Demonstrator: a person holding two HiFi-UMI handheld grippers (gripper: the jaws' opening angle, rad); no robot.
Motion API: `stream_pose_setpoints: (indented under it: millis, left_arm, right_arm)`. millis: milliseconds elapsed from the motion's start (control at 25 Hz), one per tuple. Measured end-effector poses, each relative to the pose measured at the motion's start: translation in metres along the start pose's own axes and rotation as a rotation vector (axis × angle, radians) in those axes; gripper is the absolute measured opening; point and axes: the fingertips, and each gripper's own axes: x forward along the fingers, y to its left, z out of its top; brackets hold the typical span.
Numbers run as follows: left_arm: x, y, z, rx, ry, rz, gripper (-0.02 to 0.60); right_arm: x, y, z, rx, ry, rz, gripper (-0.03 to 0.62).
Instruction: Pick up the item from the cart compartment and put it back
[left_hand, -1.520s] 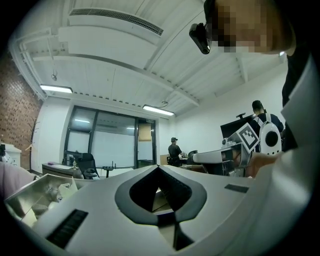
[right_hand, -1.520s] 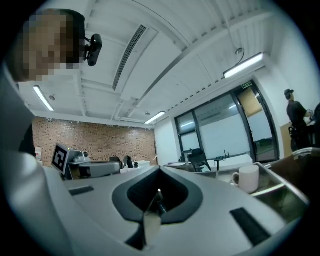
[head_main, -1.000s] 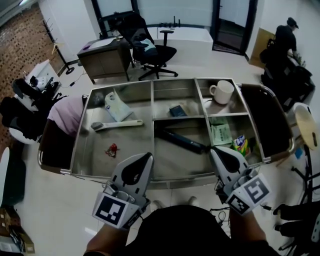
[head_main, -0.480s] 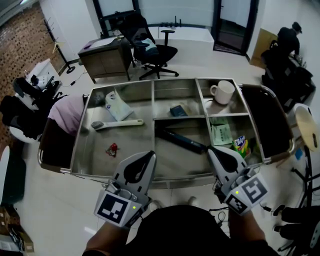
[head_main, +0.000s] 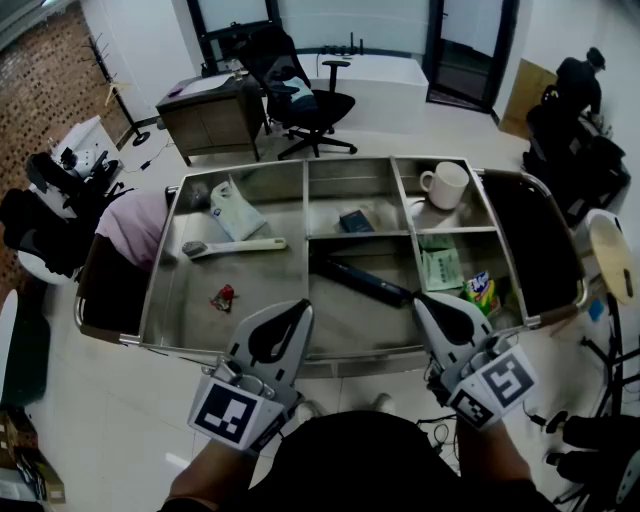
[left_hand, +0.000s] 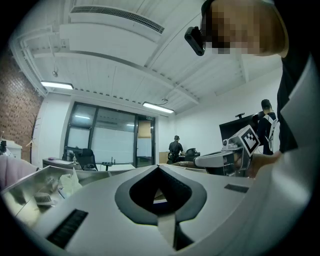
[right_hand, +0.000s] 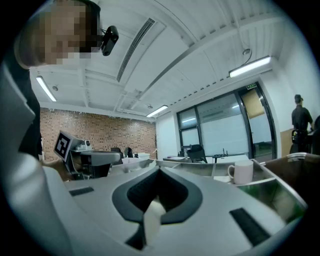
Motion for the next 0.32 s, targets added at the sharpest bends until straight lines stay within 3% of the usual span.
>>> stream_pose_setpoints:
  millis: [320]
  left_arm:
    - [0.0016,-0.0027,0.0012,-0.006,-0.001,-0.003,-0.002]
  right_arm:
    - [-0.005,0.0015,-0.0075,0.026,0.039,0.008,0.006]
